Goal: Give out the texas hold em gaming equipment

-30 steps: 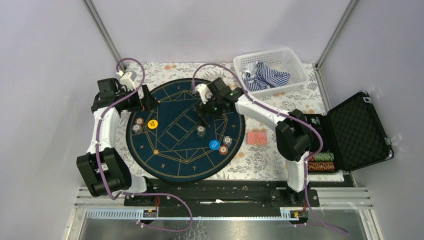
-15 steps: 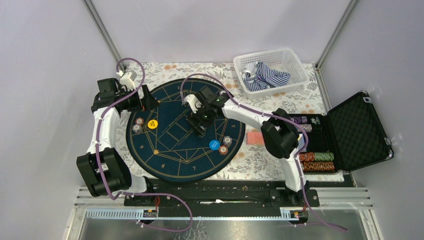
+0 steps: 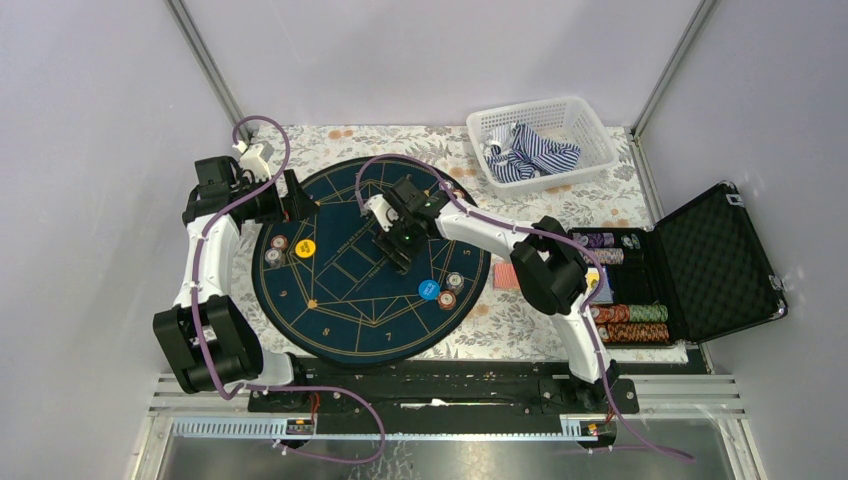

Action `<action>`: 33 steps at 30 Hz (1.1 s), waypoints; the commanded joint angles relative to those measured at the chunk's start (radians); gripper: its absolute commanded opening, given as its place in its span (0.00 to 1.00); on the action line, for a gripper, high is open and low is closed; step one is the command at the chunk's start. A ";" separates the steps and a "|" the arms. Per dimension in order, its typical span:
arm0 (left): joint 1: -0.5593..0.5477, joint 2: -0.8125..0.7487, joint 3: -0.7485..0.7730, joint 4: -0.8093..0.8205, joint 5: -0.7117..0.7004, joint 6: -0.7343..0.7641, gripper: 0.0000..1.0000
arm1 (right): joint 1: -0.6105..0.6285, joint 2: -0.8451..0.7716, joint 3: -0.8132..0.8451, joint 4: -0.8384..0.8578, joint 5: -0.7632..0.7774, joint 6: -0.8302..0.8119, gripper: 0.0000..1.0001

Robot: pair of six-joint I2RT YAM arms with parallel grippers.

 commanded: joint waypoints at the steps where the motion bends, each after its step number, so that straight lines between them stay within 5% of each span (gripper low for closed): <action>1: -0.001 -0.023 0.004 0.035 0.023 0.004 0.99 | 0.014 0.008 0.050 -0.010 0.030 -0.010 0.65; 10: -0.001 -0.026 0.003 0.035 0.020 0.004 0.99 | 0.016 -0.030 0.064 -0.039 0.016 -0.023 0.45; 33: -0.002 -0.020 0.001 0.036 0.003 -0.005 0.99 | 0.119 -0.389 -0.373 0.011 -0.196 -0.323 0.40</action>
